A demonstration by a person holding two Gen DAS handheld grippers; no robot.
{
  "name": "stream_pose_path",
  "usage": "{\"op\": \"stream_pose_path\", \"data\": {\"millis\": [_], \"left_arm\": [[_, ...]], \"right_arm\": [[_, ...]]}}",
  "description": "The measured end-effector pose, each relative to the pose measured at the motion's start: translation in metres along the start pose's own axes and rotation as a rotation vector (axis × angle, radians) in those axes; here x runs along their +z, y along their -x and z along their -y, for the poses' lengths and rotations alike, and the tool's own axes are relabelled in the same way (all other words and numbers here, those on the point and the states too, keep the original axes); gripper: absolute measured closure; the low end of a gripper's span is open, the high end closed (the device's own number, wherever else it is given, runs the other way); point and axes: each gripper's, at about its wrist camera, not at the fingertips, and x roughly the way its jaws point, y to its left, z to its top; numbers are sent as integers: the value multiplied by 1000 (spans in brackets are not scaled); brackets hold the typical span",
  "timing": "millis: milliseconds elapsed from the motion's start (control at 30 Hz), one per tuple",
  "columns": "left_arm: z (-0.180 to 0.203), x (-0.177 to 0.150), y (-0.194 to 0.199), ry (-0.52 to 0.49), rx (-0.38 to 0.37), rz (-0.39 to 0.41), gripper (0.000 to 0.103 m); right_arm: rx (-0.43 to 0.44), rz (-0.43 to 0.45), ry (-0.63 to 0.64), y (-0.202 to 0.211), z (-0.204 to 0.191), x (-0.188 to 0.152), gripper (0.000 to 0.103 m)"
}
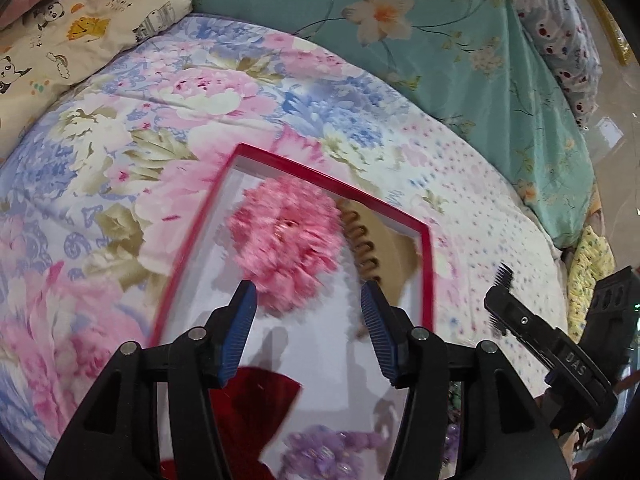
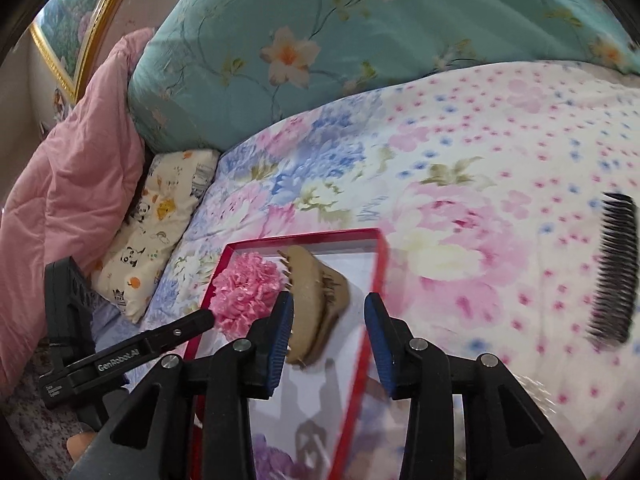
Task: Organize jewelry
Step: 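Grasp the black comb with the right tool while the left tool reaches the purple tulle scrunchie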
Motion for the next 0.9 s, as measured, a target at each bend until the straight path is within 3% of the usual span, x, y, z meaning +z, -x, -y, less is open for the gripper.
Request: {"op": "stream_pose_path", "data": {"millis": [467, 900], "left_arm": [[57, -34, 14, -67, -78, -37, 50], [119, -69, 2, -174, -135, -122, 50]], "right_arm": [[-129, 72, -152, 84, 89, -22, 63], [-195, 76, -244, 117, 147, -33, 62]]}}
